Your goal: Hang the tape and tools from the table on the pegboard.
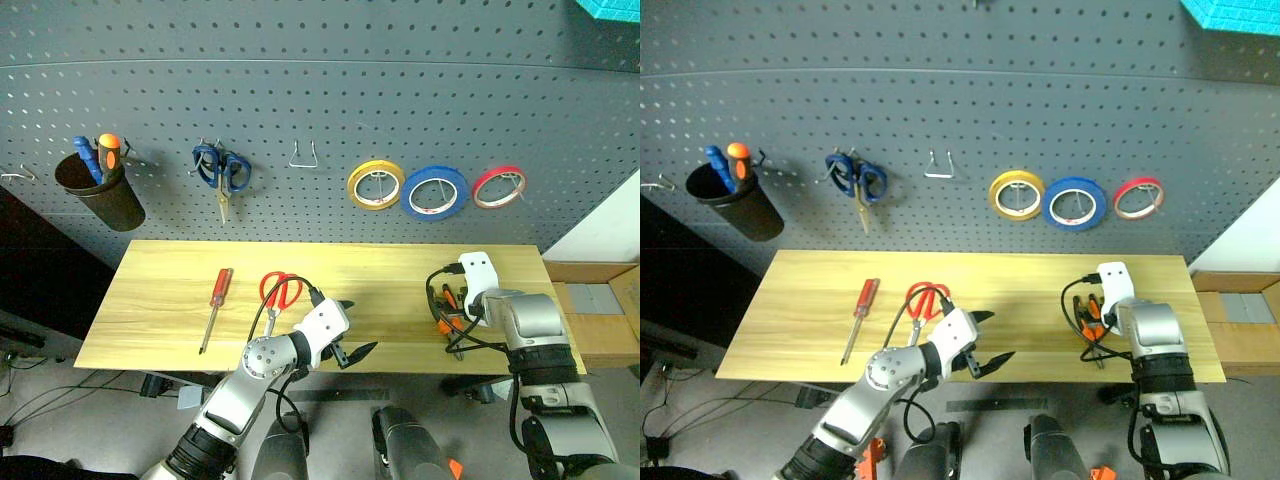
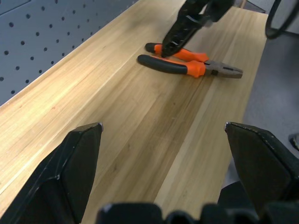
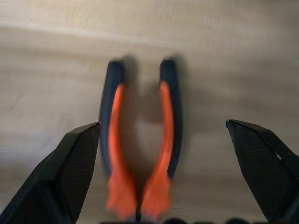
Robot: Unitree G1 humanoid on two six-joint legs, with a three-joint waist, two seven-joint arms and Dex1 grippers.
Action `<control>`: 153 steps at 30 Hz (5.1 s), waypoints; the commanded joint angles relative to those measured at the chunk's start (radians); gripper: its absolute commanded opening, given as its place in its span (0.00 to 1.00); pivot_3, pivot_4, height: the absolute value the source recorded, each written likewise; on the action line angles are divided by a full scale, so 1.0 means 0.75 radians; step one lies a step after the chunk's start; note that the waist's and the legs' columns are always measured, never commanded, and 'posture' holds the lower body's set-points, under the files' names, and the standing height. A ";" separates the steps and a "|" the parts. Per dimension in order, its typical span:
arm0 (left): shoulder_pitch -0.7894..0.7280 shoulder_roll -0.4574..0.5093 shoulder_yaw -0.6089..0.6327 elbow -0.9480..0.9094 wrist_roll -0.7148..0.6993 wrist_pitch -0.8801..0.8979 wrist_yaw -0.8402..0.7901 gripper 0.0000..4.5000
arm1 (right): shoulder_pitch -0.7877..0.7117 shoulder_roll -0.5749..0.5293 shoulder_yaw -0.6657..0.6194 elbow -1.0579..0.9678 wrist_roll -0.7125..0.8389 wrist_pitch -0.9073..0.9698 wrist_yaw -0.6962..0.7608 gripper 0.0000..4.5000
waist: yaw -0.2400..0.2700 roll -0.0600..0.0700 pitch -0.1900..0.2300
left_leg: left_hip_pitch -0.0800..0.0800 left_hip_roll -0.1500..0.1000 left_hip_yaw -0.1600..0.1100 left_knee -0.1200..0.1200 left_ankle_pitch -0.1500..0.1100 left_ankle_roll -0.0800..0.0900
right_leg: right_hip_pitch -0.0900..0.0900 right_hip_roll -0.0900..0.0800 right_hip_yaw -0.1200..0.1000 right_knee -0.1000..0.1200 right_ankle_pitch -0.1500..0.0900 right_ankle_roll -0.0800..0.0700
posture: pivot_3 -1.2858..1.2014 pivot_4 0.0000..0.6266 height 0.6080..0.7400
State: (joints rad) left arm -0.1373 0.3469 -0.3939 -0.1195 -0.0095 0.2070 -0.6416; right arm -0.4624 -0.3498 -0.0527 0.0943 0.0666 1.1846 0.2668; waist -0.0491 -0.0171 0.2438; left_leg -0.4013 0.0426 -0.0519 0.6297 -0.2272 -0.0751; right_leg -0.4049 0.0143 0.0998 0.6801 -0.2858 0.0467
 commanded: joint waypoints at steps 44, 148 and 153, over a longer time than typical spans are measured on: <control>0.148 -0.126 0.147 -0.320 -0.121 0.134 0.155 1.00 | -0.143 -0.001 0.146 0.026 0.097 -0.314 0.223 0.61 | -0.002 -0.006 0.029 | -0.008 0.002 0.000 -0.001 0.000 -0.001 | -0.008 0.001 -0.001 -0.001 0.000 0.000 | 0.54 0.32 1.00; -0.042 -0.192 0.538 0.233 0.032 0.350 0.638 1.00 | 0.359 -0.136 0.458 -0.360 0.087 -1.523 0.736 0.99 | 0.024 -0.025 -0.032 | -0.001 0.002 -0.008 0.005 0.009 -0.009 | 0.001 0.001 -0.010 0.001 0.012 -0.003 | 0.55 0.25 1.00; 0.076 -0.211 0.579 0.098 0.012 0.477 0.679 1.00 | 0.284 -0.070 0.442 -0.316 0.127 -1.468 0.742 0.99 | 0.028 -0.025 -0.032 | 0.001 0.002 -0.006 0.003 0.009 -0.009 | 0.002 0.002 -0.007 0.002 0.012 -0.003 | 0.56 0.29 1.00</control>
State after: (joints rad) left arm -0.0848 0.1872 0.0210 0.0289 0.0087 0.5481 -0.1398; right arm -0.2315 -0.4099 0.2814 -0.1218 0.1403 0.0807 0.8157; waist -0.0281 -0.0359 0.2201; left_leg -0.4008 0.0445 -0.0565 0.6322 -0.2203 -0.0821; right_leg -0.4037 0.0156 0.0945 0.6812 -0.2769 0.0443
